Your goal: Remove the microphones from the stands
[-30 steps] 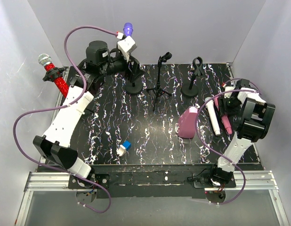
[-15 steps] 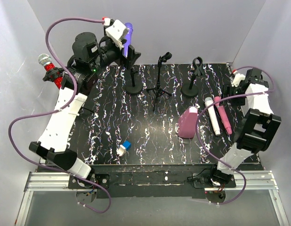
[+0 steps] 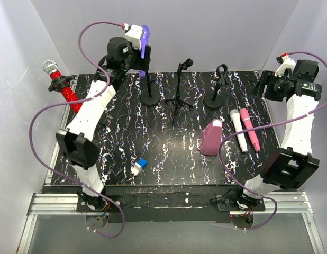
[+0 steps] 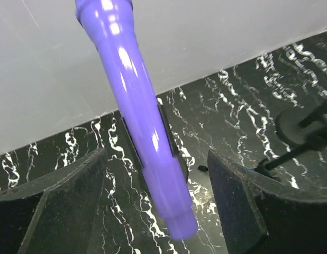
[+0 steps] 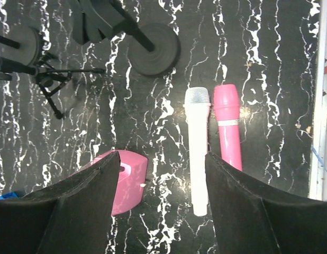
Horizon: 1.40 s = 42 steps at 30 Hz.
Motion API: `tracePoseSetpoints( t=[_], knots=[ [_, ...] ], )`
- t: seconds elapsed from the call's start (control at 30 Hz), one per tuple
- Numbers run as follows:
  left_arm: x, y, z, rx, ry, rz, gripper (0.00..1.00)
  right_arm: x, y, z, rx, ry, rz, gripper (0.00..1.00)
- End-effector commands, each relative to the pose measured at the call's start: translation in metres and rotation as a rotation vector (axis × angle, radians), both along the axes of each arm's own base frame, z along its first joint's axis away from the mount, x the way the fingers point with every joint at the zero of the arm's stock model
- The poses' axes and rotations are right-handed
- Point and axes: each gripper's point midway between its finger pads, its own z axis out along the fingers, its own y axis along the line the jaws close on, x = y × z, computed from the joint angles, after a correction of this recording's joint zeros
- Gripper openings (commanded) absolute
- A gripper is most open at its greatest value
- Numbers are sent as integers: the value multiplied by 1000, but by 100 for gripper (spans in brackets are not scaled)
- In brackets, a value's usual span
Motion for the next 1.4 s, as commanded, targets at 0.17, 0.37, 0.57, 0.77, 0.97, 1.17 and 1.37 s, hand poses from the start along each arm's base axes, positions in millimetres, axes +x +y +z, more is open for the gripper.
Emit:
tracePoseSetpoints(
  t=[0.17, 0.37, 0.57, 0.77, 0.97, 1.17, 1.37],
  knots=[
    [50, -12, -11, -61, -26, 40, 61, -19, 15, 5, 37, -14, 32, 73],
    [46, -4, -7, -38, -28, 65, 30, -25, 22, 2, 61, -14, 47, 72],
    [8, -10, 3, -52, -12, -68, 10, -26, 28, 12, 78, -42, 75, 70],
    [-45, -8, 24, -84, -20, -213, 0, -27, 50, 34, 147, -112, 187, 69],
    [-119, -34, 26, -86, -21, -556, 0, -32, 90, 60, 197, -226, 371, 69],
    [-170, -41, -9, 28, 16, -810, 0, -55, 154, 60, 130, -354, 656, 70],
    [-191, -46, -29, 30, 56, -930, 0, -75, 195, 51, 112, -365, 836, 70]
  ],
)
